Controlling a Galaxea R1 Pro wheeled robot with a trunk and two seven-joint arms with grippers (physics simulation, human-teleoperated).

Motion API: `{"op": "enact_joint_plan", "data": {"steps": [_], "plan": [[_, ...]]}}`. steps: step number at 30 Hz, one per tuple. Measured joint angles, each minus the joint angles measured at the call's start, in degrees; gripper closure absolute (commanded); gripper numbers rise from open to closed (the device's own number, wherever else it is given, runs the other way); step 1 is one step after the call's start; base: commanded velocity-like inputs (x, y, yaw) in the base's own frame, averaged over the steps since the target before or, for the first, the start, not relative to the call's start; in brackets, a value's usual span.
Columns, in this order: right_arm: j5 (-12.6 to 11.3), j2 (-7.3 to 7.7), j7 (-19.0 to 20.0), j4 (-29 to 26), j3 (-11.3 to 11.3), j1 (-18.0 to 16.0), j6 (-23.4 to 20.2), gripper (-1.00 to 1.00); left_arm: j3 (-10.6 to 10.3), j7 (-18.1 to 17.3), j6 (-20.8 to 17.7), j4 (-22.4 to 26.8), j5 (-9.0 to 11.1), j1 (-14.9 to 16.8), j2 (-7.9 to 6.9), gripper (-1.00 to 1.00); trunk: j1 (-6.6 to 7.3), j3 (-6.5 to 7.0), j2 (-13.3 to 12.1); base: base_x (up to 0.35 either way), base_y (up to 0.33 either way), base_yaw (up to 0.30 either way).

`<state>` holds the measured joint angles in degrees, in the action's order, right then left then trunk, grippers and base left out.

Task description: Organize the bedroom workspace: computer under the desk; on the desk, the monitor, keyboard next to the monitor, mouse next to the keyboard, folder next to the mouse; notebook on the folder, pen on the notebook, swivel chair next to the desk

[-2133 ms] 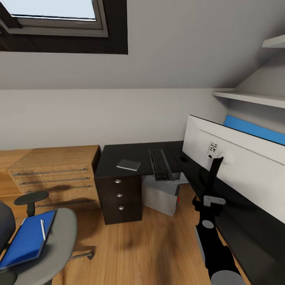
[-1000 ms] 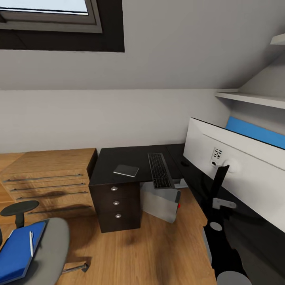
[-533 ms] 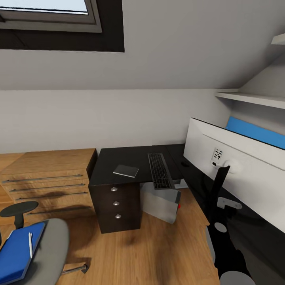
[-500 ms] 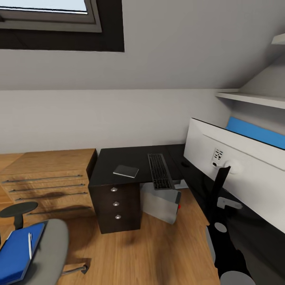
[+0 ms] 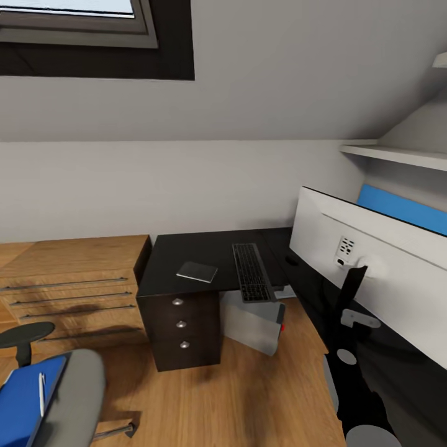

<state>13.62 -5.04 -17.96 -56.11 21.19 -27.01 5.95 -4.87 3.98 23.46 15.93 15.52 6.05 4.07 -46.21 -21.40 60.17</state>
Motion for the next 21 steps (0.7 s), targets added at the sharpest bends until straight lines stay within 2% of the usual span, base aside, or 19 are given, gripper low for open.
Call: {"op": "enact_joint_plan", "data": {"steps": [8, 21], "plan": [[0.0, 0.0, 0.0, 0.0, 0.0, 0.0, 0.0, -1.0, 0.0, 0.0, 0.0, 0.0, 0.0, 0.0, 0.0, -1.0, 0.0, 0.0, 0.0, 0.032, 0.073, 0.0], [0.0, 0.27, -0.1, 0.0, 0.3, 0.0, 0.0, -1.0, 0.0, 0.0, 0.1, 0.0, 0.0, 0.0, 0.0, -1.0, 0.01, 0.0, 0.0, 0.024, -0.006, 0.0]]}}
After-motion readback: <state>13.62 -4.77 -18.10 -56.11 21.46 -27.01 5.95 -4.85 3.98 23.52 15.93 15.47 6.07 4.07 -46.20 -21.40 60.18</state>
